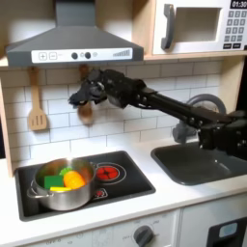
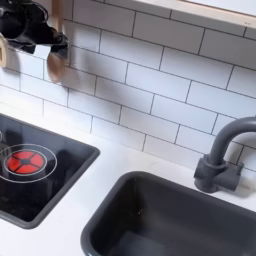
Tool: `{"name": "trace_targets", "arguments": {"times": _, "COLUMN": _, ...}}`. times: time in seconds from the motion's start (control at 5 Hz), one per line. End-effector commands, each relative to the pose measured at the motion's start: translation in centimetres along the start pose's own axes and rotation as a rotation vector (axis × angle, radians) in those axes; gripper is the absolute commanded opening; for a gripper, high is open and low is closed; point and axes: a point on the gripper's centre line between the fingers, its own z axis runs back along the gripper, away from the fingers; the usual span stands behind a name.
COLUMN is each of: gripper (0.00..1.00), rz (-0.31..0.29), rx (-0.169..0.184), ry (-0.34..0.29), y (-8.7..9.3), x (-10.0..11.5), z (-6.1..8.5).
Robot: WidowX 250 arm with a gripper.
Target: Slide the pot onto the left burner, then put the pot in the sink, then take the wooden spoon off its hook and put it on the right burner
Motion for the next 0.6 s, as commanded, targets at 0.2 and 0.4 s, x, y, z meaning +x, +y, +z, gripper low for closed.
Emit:
{"name": "trace_targets", "arguments": {"times": 0.2, "gripper": 1.00, "rz": -0.005, "rx": -0.002, "ry": -0.011, "y": -0.20, "x": 0.73, "z": -0.85}}
{"name": "trace_targets", "arguments": {"times": 0.4, "gripper": 1.00, "rz": -0.006, "rx": 0.007, "ry": -0.009, "y": 0.21, "x": 0.60, "z": -1.10}}
